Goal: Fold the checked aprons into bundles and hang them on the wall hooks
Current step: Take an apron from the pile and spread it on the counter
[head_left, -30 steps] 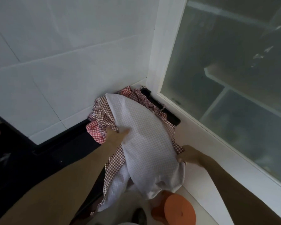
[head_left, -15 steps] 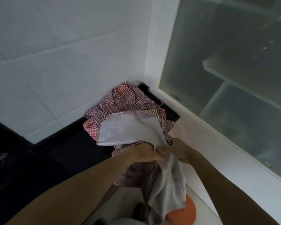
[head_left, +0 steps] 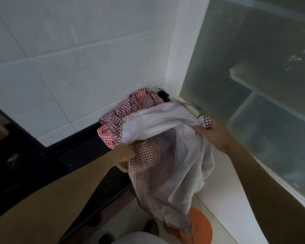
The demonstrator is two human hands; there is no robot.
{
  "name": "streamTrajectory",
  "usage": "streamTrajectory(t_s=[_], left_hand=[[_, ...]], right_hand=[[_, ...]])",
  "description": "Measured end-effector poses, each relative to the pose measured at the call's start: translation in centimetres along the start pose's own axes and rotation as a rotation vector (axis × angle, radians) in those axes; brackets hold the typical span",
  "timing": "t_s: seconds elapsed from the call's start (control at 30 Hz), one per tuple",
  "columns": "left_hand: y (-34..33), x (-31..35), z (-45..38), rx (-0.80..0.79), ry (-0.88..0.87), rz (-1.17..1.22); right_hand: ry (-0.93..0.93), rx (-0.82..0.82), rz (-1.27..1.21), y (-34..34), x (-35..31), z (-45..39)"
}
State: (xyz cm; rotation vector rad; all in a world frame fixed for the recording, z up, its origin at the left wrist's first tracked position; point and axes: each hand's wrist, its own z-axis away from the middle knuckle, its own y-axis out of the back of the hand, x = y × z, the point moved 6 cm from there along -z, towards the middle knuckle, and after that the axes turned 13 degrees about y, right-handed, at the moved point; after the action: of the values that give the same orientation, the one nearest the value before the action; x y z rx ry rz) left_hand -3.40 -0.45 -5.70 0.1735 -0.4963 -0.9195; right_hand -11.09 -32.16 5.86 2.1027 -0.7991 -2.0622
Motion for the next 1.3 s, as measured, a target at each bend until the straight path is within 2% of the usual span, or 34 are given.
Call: streamTrajectory(t_s=[0.07, 0.1, 0.17, 0.2, 0.27, 0.3, 0.37, 0.43, 0.5, 0.6, 0.73, 0.8, 0.9, 1.0, 1.07, 1.17, 1.23, 1.3], left_hand=[[0.3, -2.5, 0.2, -0.096, 0.205, -0.352], [0.5, -2.6, 0.6, -0.114, 0.233, -0.475], [2.0, -0.1, 2.0, 0.004, 0.137, -0.517], [2.8, 2.2, 2.8, 0.116, -0.004, -0.466], [3.8, 7.5, 5.5, 0.347, -0.412, -0.453], [3.3, 9.7, 7.8, 0.392, -0.633, -0.465], [1.6, 12.9, 12.1, 0.359, -0.963, -0.423], [0.4, 14.5, 14.2, 0.241, -1.064, -0.335], [0.3, 14.8, 14.5, 0.224, -1.047, -0.368], [2.3, 14.1, 14.2, 0.360, -0.995, -0.439], [6.7, 13.5, 15.2, 0.473, -0.955, -0.277], [8.4, 13.5, 15.8, 0.519, -0.945, -0.242], [10.1, 13.5, 16.1, 0.629, -0.868, -0.378], [11.4, 13.0, 15.6, 0.698, -0.748, -0.569], [12.2, 12.2, 15.5, 0.651, -0.644, -0.676], [11.5, 11.2, 16.2, 0.484, -0.540, -0.829], [10.5, 11.6, 17.1, 0.385, -0.614, -0.653], [9.2, 12.6, 18.3, 0.272, -0.750, -0.334]], right_hand=[[0.067, 0.075, 0.075, 1.6, -1.9, -0.6], [0.081, 0.067, 0.082, 2.0, -2.7, -0.9], [0.086, -0.038, 0.021, 1.7, -4.6, -1.0], [0.081, -0.119, 0.004, 1.3, -5.6, -0.8], [0.097, -0.253, 0.054, 0.1, -7.0, -1.0], [0.119, -0.295, 0.103, -0.5, -7.8, -1.1], [0.167, -0.360, 0.171, -1.8, -9.1, -1.2], [0.204, -0.394, 0.170, -2.9, -10.4, -1.1], [0.216, -0.349, 0.144, -2.9, -11.5, -1.0], [0.194, -0.297, 0.111, -1.2, -11.9, -0.6], [0.135, -0.404, 0.342, 1.2, -9.8, -0.9], [0.094, -0.366, 0.401, 2.3, -8.5, -1.6], [0.110, -0.203, 0.375, 3.6, -7.8, -2.6], [0.102, -0.144, 0.332, 4.0, -8.3, -3.0], [0.136, -0.063, 0.356, 4.5, -9.3, -3.3], [0.222, 0.074, 0.278, 4.7, -12.2, -3.9], [0.268, 0.032, 0.255, 3.6, -14.0, -4.5], [0.301, -0.076, 0.279, 1.5, -16.0, -4.9]])
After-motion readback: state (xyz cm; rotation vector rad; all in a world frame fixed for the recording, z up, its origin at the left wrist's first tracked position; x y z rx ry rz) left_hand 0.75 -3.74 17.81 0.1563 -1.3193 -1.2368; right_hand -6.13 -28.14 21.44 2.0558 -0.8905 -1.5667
